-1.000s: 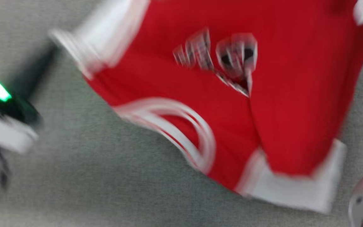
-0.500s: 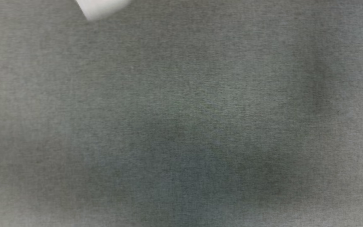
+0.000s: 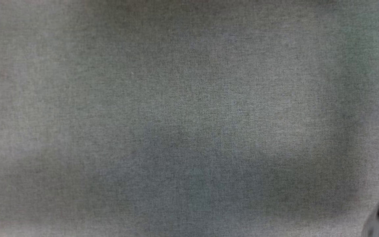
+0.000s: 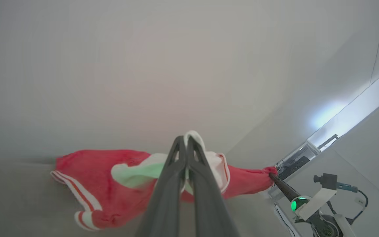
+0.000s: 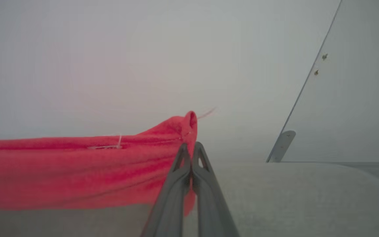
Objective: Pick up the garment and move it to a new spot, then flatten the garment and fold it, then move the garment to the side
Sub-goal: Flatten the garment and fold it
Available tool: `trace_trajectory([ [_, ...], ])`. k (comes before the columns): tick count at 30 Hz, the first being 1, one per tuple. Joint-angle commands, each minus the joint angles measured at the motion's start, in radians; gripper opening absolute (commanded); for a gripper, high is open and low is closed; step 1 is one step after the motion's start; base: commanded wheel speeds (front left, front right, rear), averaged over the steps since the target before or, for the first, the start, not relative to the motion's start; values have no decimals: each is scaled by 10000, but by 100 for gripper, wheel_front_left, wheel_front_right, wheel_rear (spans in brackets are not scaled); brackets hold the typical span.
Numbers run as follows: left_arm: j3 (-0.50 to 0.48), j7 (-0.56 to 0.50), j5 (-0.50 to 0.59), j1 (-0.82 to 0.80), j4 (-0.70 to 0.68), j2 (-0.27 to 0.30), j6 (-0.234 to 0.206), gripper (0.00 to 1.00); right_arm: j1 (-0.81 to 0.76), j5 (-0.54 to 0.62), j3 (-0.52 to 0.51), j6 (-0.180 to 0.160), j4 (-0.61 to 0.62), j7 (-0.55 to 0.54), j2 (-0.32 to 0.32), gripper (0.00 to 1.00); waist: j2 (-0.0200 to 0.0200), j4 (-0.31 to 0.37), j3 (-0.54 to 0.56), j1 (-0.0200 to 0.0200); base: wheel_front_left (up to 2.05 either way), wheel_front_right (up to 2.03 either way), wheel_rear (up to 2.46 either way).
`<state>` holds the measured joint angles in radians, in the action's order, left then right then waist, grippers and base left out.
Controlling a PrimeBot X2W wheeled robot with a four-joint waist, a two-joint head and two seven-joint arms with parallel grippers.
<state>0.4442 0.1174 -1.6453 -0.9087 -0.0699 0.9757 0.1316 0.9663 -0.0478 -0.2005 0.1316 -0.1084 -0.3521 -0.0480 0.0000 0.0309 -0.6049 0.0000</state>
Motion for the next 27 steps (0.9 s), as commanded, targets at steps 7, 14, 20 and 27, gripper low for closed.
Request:
trace_trajectory([
  [7,-885,669,117,4060,-2075,1,-19,0,-4245,-1132,528,-19,2734,-611,-28,0,0,-179,530,0,0,0,0],
  [14,-526,1161,1104,7052,-3163,514,-14,0,-7627,-2089,639,-19,5105,-1590,-28,0,0,-248,1003,0,0,0,0],
  [20,-157,1428,1434,8582,-3705,894,-14,0,-9798,-3038,243,-19,6490,-2121,-29,0,0,-377,1365,0,0,0,0],
  [27,-664,1454,1604,9888,-4378,996,-14,0,-11470,-3512,98,-19,7567,-2451,-28,0,0,-430,1537,0,0,0,0],
])
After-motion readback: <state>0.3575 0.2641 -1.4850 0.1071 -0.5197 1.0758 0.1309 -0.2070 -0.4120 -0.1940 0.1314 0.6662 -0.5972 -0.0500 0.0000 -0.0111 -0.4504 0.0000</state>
